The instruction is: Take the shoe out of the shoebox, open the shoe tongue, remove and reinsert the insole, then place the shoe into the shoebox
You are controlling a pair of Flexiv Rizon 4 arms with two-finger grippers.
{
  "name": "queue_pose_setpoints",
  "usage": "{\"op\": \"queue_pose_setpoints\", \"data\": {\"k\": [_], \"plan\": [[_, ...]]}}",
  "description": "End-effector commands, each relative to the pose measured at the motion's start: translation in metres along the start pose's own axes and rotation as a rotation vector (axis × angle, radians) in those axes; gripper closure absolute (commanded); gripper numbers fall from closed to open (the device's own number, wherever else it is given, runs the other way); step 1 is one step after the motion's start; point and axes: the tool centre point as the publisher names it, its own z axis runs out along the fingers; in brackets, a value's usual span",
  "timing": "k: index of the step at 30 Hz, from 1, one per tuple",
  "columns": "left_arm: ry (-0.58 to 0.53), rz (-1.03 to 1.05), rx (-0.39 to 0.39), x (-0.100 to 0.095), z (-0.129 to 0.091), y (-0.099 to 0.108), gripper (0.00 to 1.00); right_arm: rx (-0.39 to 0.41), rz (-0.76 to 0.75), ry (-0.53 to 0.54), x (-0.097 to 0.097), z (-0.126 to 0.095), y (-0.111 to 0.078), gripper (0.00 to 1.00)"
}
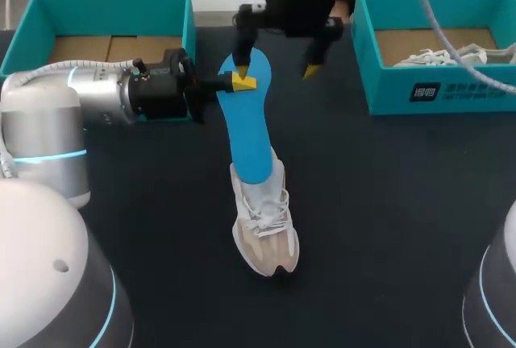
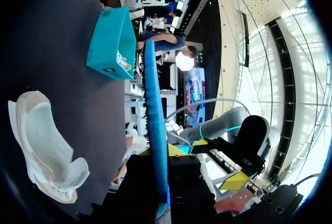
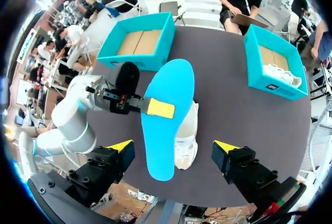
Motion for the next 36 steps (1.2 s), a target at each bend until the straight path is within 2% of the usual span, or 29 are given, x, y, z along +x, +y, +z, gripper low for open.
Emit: {"op": "queue_pose_setpoints", "data": {"k": [1,10,15,21,25,27,36], "plan": [[0.001,0.001,0.001,-0.001,0.000,0.000,1.00,-0.025,-0.007,0.461,-0.024,0.009,0.004,0.00],[0.001,0.001,0.001,-0.001,0.000,0.000,1.00,-0.172,-0.009,0.684,-0.031,0.011,0.014,0.00],[0.001,0.001,0.001,-0.001,0.000,0.000,1.00,-0.182,-0.015,0.757,-0.040,0.011,0.013,0.00],[0.001,0.001,0.001,-0.001,0.000,0.000,1.00,-0.128,-0.032,0.878,-0.047,0.016,0.010,0.00],[0.001,0.001,0.001,-0.001,0.000,0.000,1.00,-0.168,-0.046,0.962,-0.045,0.020,0.010,0.00],[0.001,0.001,0.001,-0.001,0.000,0.000,1.00,-0.186,0.028,0.915,-0.047,0.023,0.009,0.00],[0.001,0.001,0.001,-0.001,0.000,0.000,1.00,-0.186,0.028,0.915,-0.047,0.023,0.009,0.00]]}}
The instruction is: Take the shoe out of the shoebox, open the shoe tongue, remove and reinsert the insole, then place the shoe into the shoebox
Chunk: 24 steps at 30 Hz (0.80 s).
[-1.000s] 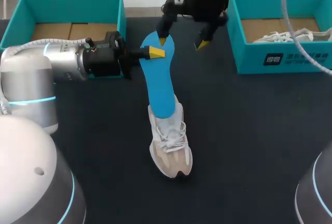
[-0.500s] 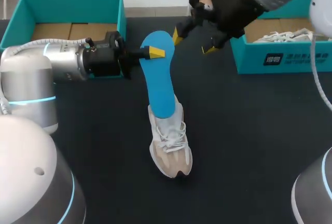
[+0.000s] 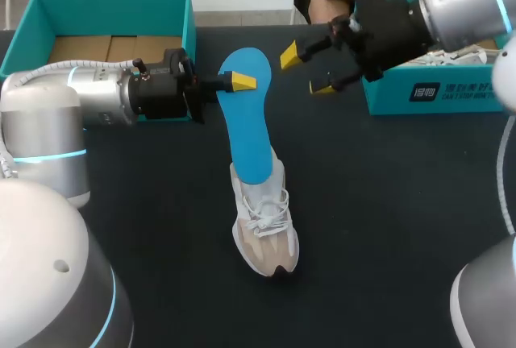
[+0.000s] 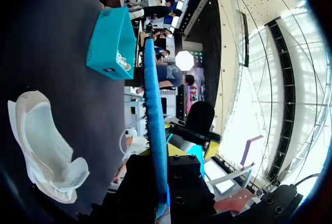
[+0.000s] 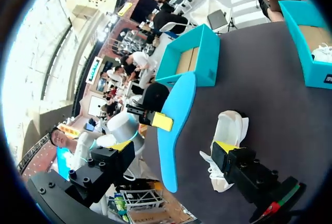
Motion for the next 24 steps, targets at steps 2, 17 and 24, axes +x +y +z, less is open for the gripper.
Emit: {"op": "queue_pose_setpoints", "data": {"k": [2,17,24], "plan": [[0.002,0.001,0.001,-0.001,0.000,0.000,1.00,-0.007,0.000,0.175,-0.004,0.001,-0.003,0.00],[0.002,0.001,0.001,-0.001,0.000,0.000,1.00,-0.060,-0.022,0.313,-0.018,0.014,-0.008,0.00],[0.002,0.001,0.001,-0.001,0.000,0.000,1.00,-0.072,-0.018,0.396,-0.024,0.015,-0.012,0.00]]}}
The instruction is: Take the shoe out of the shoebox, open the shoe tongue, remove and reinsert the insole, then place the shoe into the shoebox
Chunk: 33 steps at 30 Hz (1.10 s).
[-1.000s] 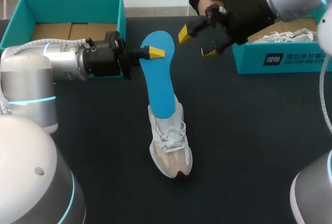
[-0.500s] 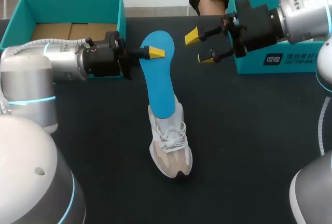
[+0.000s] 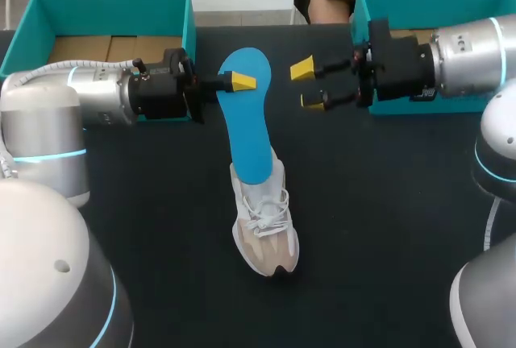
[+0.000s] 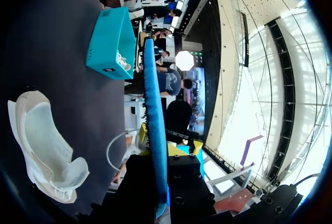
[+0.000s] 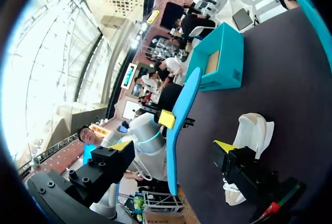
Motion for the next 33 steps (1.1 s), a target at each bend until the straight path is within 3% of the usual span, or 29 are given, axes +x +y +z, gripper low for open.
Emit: {"op": "queue_pose_setpoints", "data": {"k": [1,15,24,33], "plan": [[0.002,0.001,0.001,-0.001,0.001,0.000,1.00,-0.009,0.012,0.071,-0.006,0.000,-0.003,0.00],[0.025,0.006,0.003,-0.001,-0.001,0.000,1.00,-0.018,0.050,0.094,-0.006,-0.003,-0.004,0.00],[0.097,0.454,-0.128,0.016,-0.014,-0.009,1.00,-0.018,0.050,0.094,-0.006,-0.003,-0.004,0.00],[0.172,0.928,-0.023,0.047,-0.022,-0.016,1.00,-0.018,0.050,0.094,-0.006,-0.003,-0.004,0.00]]}}
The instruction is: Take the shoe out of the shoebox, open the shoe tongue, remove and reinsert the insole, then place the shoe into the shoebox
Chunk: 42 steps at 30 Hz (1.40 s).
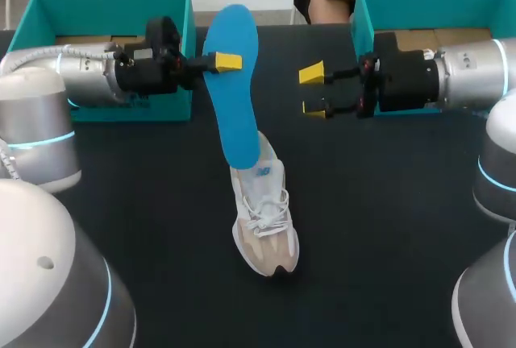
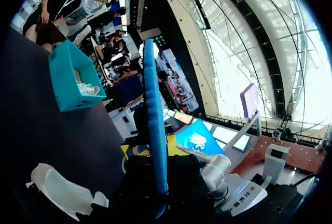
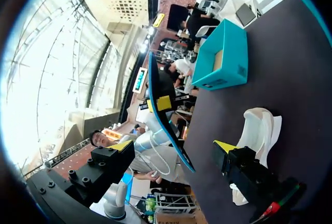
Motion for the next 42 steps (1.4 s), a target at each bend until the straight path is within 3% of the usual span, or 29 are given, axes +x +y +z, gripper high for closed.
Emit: {"op": "queue_pose_setpoints", "data": {"k": [1,5,10,12,14,15,29,31,37,42], "plan": [[0.033,0.476,0.046,0.011,-0.003,-0.008,1.00,-0.001,0.001,-0.001,0.000,0.003,0.001,0.00],[0.023,0.766,-0.002,0.014,-0.007,-0.013,1.00,-0.001,0.001,-0.001,0.000,0.003,0.001,0.00],[0.064,1.127,0.009,0.010,-0.008,-0.027,1.00,-0.001,0.001,-0.001,0.000,0.003,0.001,0.00],[0.068,1.230,-0.033,0.006,-0.007,-0.030,1.00,-0.001,0.001,-0.001,0.000,0.003,0.001,0.00],[0.015,1.256,-0.067,0.002,-0.005,-0.031,1.00,-0.001,0.001,-0.001,0.000,0.003,0.001,0.00],[-0.007,1.184,-0.038,0.001,-0.005,-0.030,1.00,-0.001,0.001,-0.001,0.000,0.003,0.001,0.00],[-0.007,1.184,-0.038,0.001,-0.005,-0.030,1.00,-0.001,0.001,-0.001,0.000,0.003,0.001,0.00],[-0.034,1.235,0.025,-0.004,-0.006,-0.031,1.00,-0.001,0.001,-0.001,0.000,0.003,0.001,0.00],[-0.020,1.626,0.021,-0.013,-0.013,-0.036,1.00,-0.001,0.001,-0.001,0.000,0.003,0.001,0.00],[-0.018,1.841,-0.092,-0.016,-0.015,-0.041,1.00,-0.001,0.001,-0.001,0.000,0.003,0.001,0.00]]}}
